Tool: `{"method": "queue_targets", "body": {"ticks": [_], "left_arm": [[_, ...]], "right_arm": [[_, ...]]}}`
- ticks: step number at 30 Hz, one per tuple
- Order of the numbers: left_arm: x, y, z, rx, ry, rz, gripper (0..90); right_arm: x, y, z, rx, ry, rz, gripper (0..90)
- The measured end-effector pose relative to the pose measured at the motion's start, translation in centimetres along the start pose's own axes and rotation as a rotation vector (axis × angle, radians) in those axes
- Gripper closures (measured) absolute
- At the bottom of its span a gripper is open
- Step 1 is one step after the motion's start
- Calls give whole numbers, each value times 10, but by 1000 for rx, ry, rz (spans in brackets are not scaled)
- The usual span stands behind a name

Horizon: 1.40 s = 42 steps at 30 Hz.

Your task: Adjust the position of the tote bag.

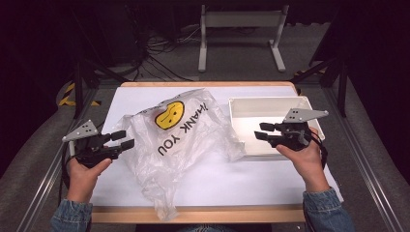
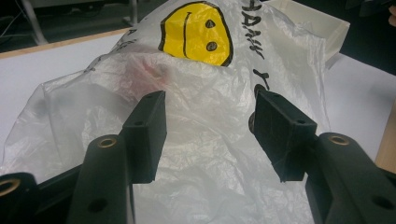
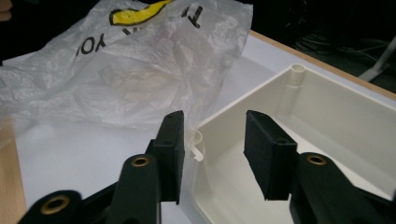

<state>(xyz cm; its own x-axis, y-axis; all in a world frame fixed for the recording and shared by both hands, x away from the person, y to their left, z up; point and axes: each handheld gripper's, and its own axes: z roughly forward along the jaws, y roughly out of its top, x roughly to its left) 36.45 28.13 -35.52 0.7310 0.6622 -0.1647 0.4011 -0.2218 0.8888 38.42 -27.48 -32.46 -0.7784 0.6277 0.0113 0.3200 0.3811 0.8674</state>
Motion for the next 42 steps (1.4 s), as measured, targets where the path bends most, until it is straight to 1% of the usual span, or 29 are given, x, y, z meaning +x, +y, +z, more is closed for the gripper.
{"method": "queue_targets", "body": {"ticks": [4,5,6,7,8,9,10,11,12,13,14,16,18,19,20,21,22,23,24,25,26,29,32,34,36,37,39,41,42], "left_arm": [[-6,3,-1,1,-14,4,421],[-7,4,-1,-2,-28,2,421],[-10,6,-1,-8,-46,1,408],[-12,7,-2,-9,-49,5,408],[-16,9,-2,-2,-53,13,400],[-19,11,-1,3,-51,30,392],[-25,13,1,14,-45,49,382],[-28,14,1,19,-39,67,378],[-28,14,1,19,-39,67,374],[-32,15,2,26,-36,70,374],[-35,16,2,29,-36,88,364],[-38,17,2,30,-43,80,357],[-44,20,0,27,-54,88,348],[-45,21,0,28,-64,94,343],[-45,21,0,28,-64,94,332],[-48,22,0,33,-70,96,332],[-52,24,1,48,-81,100,303],[-52,24,1,48,-81,100,294],[-54,25,2,55,-81,113,294],[-60,25,5,71,-95,121,274],[-60,25,5,71,-95,121,265],[-70,27,12,89,-105,154,246],[-80,28,19,95,-119,165,231],[-87,28,26,109,-130,169,213],[-93,27,32,127,-141,182,201],[-93,27,32,127,-141,182,196],[-101,26,42,148,-145,201,191],[-103,26,45,154,-149,203,188],[-106,25,50,160,-163,196,181]], "right_arm": [[0,1,3,15,-13,19,466],[0,1,3,15,-13,19,466],[1,1,3,13,-15,17,432],[1,1,3,13,-15,17,432],[1,1,3,13,-18,18,419],[2,2,4,15,-24,19,404],[2,2,4,17,-29,25,383],[2,2,4,16,-28,25,376],[2,2,4,16,-28,25,376],[3,3,5,17,-28,25,370],[5,4,6,18,-28,17,358],[6,5,6,17,-28,15,355],[9,7,8,17,-19,6,350],[10,7,8,19,-17,5,349],[10,7,8,19,-17,5,349],[11,7,9,22,-14,2,346],[12,8,11,27,-11,-2,339],[12,8,11,27,-11,-2,339],[12,8,11,29,-10,-4,337],[13,8,12,28,-8,-2,327],[13,8,12,28,-8,-2,327],[15,9,13,32,-7,-1,308],[16,9,15,35,-7,-3,300],[17,9,15,37,-5,-2,292],[18,9,16,39,-6,-3,287],[18,9,16,42,-4,0,288],[19,8,17,47,1,1,287],[19,8,18,50,1,-1,284],[19,8,18,53,-1,2,273]]}}
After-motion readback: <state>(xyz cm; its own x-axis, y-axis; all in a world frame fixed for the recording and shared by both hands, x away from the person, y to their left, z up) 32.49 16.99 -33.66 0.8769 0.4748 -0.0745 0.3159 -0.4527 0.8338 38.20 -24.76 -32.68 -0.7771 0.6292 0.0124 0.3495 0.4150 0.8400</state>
